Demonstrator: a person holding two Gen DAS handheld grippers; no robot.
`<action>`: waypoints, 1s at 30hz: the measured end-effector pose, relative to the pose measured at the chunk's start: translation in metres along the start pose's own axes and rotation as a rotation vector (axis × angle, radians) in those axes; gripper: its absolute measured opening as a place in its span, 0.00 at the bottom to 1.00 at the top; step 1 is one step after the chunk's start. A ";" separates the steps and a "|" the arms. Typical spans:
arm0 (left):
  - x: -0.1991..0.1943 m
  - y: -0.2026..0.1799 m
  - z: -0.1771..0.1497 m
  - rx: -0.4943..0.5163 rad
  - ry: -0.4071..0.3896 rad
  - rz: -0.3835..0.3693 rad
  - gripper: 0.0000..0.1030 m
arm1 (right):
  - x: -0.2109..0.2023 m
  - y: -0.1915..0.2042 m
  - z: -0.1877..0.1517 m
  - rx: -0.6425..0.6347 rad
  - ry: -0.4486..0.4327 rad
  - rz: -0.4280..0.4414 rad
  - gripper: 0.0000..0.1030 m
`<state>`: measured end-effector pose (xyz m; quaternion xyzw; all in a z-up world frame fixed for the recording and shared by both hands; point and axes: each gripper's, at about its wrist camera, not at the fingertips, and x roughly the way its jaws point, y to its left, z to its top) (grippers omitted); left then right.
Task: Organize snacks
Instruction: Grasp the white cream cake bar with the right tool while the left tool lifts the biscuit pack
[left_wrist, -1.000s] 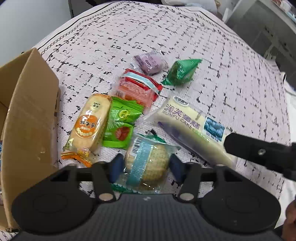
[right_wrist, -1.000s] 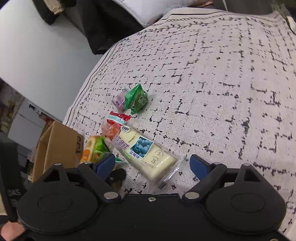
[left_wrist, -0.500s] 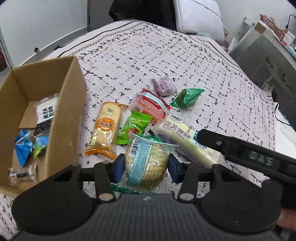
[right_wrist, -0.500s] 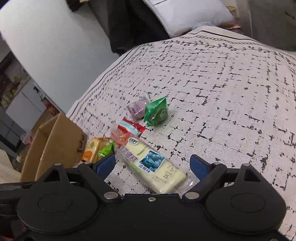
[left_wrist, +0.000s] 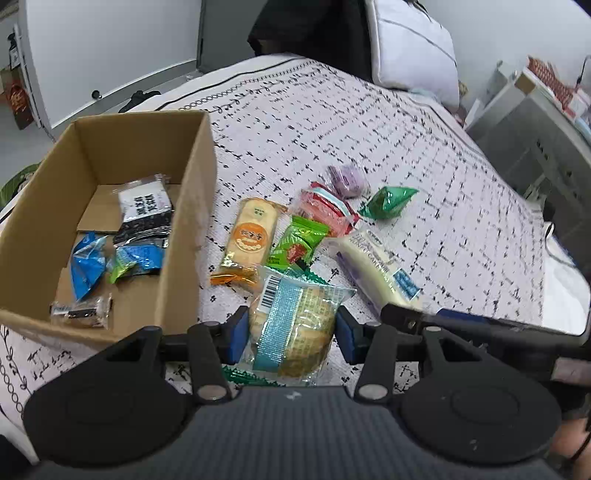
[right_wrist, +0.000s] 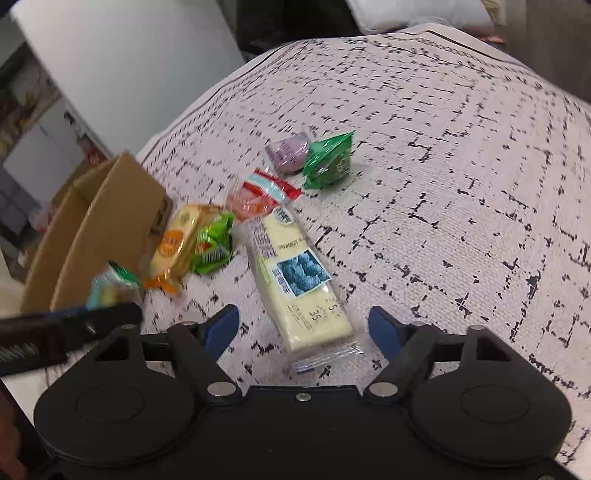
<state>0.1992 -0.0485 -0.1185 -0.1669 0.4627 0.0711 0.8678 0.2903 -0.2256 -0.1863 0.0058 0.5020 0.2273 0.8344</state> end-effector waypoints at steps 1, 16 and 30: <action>-0.003 0.002 0.000 -0.009 -0.005 -0.007 0.47 | 0.003 0.003 -0.001 -0.014 0.018 -0.008 0.48; -0.044 0.009 0.019 -0.027 -0.118 -0.120 0.47 | -0.040 0.030 0.012 -0.046 -0.110 -0.070 0.34; -0.065 0.025 0.074 -0.014 -0.186 -0.189 0.46 | -0.072 0.073 0.040 -0.018 -0.239 -0.030 0.33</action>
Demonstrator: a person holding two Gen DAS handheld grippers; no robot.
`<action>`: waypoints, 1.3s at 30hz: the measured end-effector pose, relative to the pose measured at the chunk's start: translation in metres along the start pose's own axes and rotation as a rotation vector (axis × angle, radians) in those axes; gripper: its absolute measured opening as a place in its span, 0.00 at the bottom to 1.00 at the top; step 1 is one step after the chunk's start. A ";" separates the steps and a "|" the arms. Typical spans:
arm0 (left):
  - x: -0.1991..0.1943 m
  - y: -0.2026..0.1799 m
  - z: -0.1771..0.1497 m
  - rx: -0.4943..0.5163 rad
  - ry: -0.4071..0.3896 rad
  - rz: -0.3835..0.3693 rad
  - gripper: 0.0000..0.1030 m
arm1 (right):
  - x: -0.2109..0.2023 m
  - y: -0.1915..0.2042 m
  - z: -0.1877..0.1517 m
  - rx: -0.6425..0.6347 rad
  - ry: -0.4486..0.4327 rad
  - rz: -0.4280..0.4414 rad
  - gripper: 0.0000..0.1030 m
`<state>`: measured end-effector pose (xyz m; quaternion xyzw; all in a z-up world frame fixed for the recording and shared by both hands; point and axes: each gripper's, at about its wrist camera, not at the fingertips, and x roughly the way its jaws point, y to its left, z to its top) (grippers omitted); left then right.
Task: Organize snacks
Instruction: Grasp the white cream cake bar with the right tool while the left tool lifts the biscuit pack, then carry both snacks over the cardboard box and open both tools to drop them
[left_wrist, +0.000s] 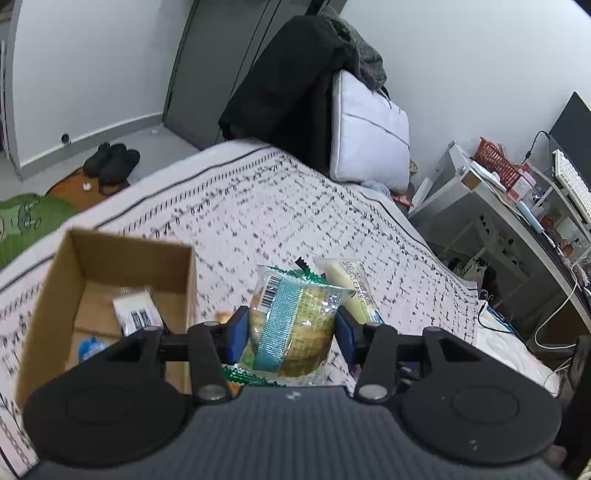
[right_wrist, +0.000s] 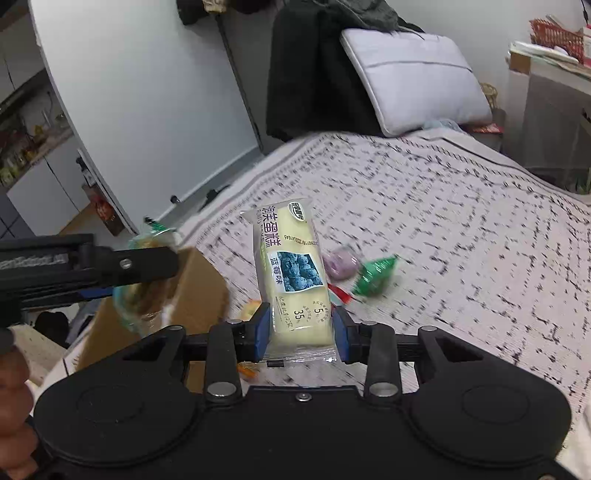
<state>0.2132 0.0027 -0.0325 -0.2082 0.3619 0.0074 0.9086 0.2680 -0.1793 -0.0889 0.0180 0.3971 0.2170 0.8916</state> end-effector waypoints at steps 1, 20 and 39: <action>-0.001 0.003 0.003 0.005 -0.008 0.003 0.46 | -0.002 0.006 0.002 -0.006 -0.006 0.006 0.33; -0.010 0.104 0.036 -0.217 -0.049 0.074 0.46 | 0.029 0.067 0.018 0.032 0.019 0.175 0.33; 0.018 0.156 0.032 -0.340 -0.004 0.160 0.47 | 0.075 0.091 0.008 0.072 0.101 0.246 0.33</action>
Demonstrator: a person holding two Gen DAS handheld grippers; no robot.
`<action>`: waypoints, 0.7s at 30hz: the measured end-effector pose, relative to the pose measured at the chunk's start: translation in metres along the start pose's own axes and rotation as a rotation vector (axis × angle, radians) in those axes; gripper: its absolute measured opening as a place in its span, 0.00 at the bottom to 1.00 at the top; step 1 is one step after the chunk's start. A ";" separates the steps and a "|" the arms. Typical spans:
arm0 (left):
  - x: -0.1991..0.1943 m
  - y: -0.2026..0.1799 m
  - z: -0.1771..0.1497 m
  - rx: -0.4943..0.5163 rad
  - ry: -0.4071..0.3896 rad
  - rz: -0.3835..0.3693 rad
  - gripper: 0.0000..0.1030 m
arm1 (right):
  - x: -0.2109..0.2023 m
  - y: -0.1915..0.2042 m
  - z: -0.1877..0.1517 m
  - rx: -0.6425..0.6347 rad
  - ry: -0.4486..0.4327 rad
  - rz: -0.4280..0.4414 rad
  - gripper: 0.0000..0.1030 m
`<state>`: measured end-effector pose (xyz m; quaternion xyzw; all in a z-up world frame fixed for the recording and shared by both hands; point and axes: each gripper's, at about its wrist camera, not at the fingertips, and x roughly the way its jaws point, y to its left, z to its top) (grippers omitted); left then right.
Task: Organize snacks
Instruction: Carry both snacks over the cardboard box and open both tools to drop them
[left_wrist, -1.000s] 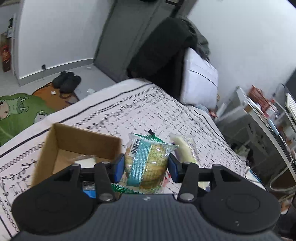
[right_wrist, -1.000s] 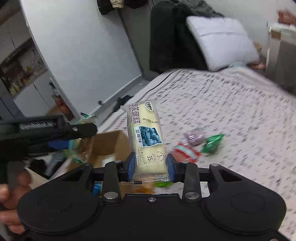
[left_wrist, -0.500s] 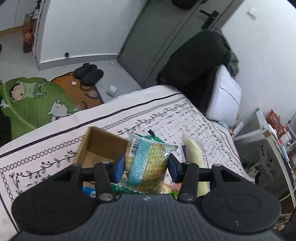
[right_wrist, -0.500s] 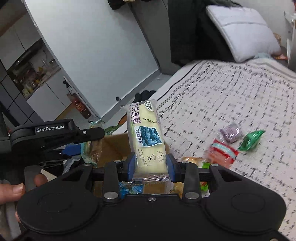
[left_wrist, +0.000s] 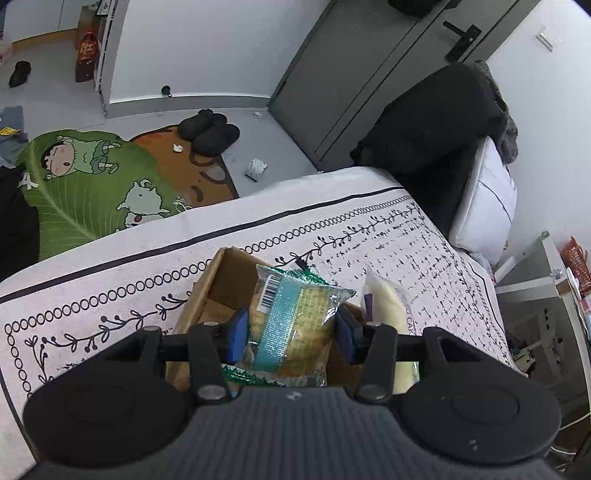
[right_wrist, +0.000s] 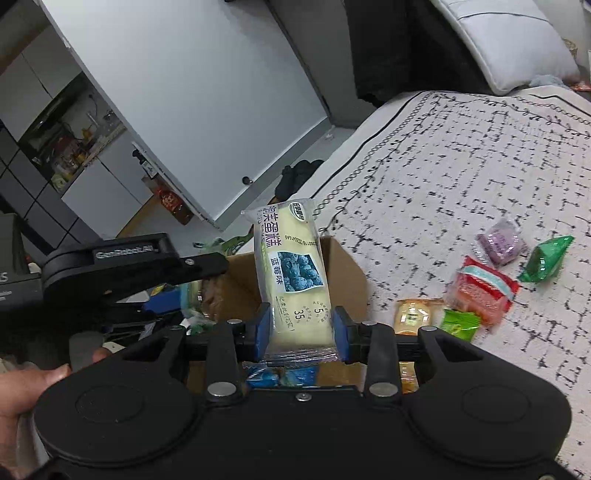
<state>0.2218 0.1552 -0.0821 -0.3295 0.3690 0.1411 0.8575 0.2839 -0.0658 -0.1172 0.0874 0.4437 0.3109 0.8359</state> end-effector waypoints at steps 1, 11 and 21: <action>0.001 0.000 0.000 -0.002 0.000 0.010 0.47 | 0.001 0.002 0.000 0.002 0.003 0.006 0.33; -0.004 0.000 -0.002 -0.006 -0.020 0.111 0.68 | 0.001 0.012 -0.004 -0.021 0.022 -0.012 0.55; -0.014 -0.017 -0.015 0.050 -0.031 0.100 0.75 | -0.039 -0.008 -0.009 -0.043 -0.022 -0.115 0.71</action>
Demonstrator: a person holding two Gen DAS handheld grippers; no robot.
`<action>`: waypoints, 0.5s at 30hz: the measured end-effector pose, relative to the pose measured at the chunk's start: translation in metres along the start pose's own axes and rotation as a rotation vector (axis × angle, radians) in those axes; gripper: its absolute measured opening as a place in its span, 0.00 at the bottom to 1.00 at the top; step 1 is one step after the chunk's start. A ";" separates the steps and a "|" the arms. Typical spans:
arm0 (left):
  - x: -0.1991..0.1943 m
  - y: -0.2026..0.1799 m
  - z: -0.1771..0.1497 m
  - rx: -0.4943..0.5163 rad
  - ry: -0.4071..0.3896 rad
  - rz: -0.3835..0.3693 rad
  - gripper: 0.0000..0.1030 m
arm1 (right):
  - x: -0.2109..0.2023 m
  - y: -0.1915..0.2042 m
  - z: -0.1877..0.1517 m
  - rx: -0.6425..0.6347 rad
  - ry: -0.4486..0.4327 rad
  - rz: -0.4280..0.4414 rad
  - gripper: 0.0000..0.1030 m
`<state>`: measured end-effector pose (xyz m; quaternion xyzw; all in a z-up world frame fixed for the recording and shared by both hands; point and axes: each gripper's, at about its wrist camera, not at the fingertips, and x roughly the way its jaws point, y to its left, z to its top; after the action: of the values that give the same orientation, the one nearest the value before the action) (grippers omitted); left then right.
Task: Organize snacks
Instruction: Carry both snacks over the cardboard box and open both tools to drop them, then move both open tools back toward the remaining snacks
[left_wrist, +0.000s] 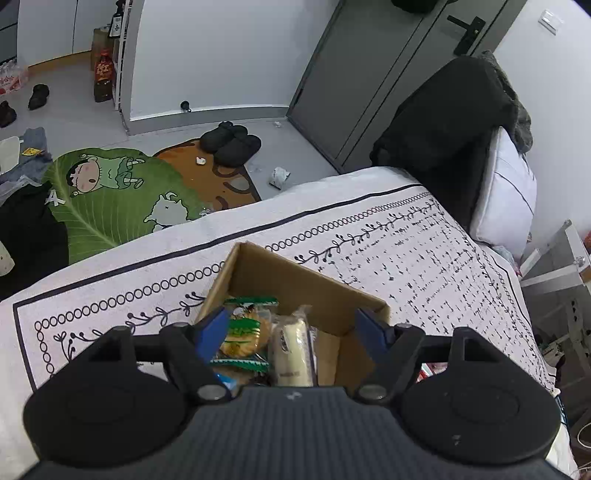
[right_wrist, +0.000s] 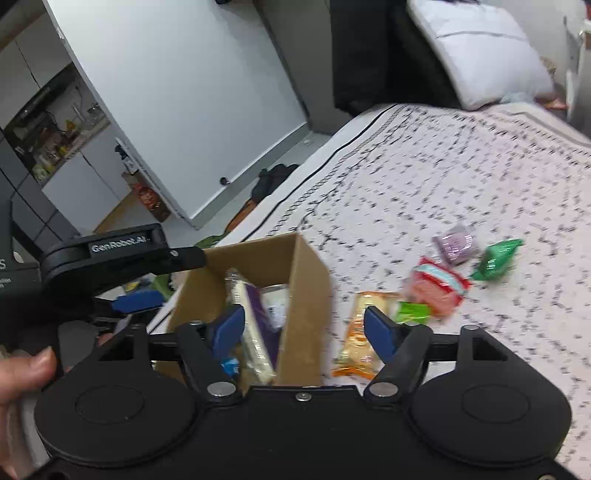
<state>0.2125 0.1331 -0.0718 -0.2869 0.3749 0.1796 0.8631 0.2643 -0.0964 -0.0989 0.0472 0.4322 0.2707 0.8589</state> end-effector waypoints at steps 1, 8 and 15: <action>-0.002 -0.002 -0.002 -0.002 -0.002 -0.004 0.77 | -0.003 -0.001 0.000 -0.004 -0.004 -0.010 0.74; -0.016 -0.016 -0.017 0.036 -0.012 -0.015 0.84 | -0.027 -0.013 -0.006 -0.016 -0.042 -0.071 0.85; -0.027 -0.029 -0.035 0.092 -0.009 -0.028 0.87 | -0.048 -0.034 -0.015 0.012 -0.071 -0.101 0.91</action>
<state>0.1915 0.0862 -0.0606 -0.2516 0.3750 0.1514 0.8793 0.2442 -0.1515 -0.0845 0.0398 0.4049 0.2224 0.8860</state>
